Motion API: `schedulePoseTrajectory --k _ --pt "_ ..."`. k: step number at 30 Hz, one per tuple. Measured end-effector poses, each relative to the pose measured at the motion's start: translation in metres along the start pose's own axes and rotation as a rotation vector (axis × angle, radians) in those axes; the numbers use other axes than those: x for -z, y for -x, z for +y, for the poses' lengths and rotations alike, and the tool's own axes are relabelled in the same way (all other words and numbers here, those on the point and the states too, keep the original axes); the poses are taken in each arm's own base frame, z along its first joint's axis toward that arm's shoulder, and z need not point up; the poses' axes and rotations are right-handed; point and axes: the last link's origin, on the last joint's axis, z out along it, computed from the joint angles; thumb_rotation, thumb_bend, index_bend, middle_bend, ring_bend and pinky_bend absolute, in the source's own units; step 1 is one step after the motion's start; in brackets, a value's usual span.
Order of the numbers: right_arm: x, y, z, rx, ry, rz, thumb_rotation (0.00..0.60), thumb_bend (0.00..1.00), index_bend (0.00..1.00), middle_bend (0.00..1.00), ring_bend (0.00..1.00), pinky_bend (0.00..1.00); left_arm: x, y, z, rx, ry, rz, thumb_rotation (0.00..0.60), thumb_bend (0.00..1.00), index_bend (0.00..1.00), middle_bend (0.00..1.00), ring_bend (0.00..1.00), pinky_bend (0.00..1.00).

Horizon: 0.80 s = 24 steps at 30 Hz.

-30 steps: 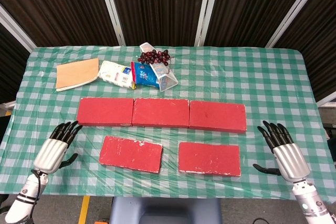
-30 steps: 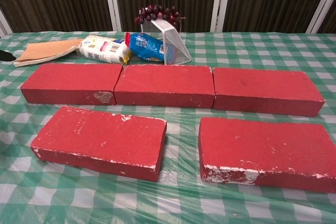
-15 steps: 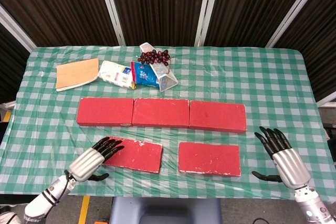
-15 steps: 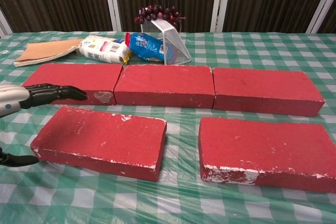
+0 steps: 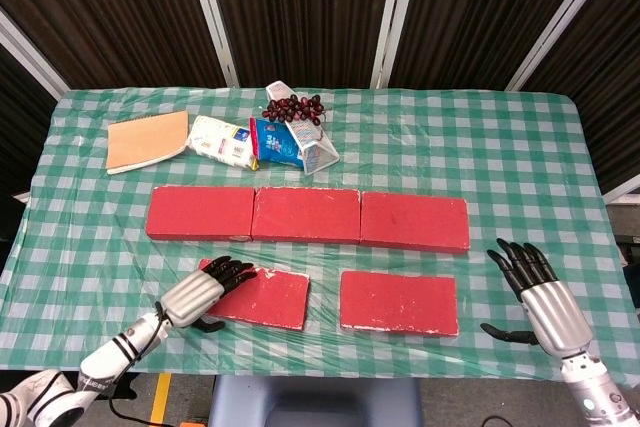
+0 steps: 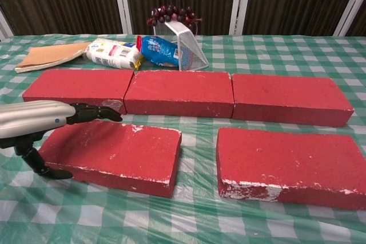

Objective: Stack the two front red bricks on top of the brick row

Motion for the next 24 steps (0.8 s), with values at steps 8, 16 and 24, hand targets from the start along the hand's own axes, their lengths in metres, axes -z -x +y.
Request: schedulePoseTrajectory --k 8,16,24 --pt "-0.002 0.001 0.0 0.0 0.005 -0.011 0.524 0.15 0.0 0.0 0.0 0.0 -0.013 0.0 -0.008 0.01 -0.013 -0.031 0.6 0.24 0.0 0.0 0.0 0.01" --pt "-0.003 0.002 0.001 0.001 0.013 -0.016 0.523 0.15 0.0 0.0 0.0 0.0 -0.019 0.001 -0.013 0.007 -0.02 -0.046 0.6 0.23 0.0 0.02 0.06 0.15" --pt "-0.004 0.003 0.001 0.004 0.017 -0.018 0.523 0.15 0.0 0.0 0.0 0.0 -0.02 0.0 -0.015 0.007 -0.018 -0.043 0.6 0.24 0.03 0.47 0.43 0.54"
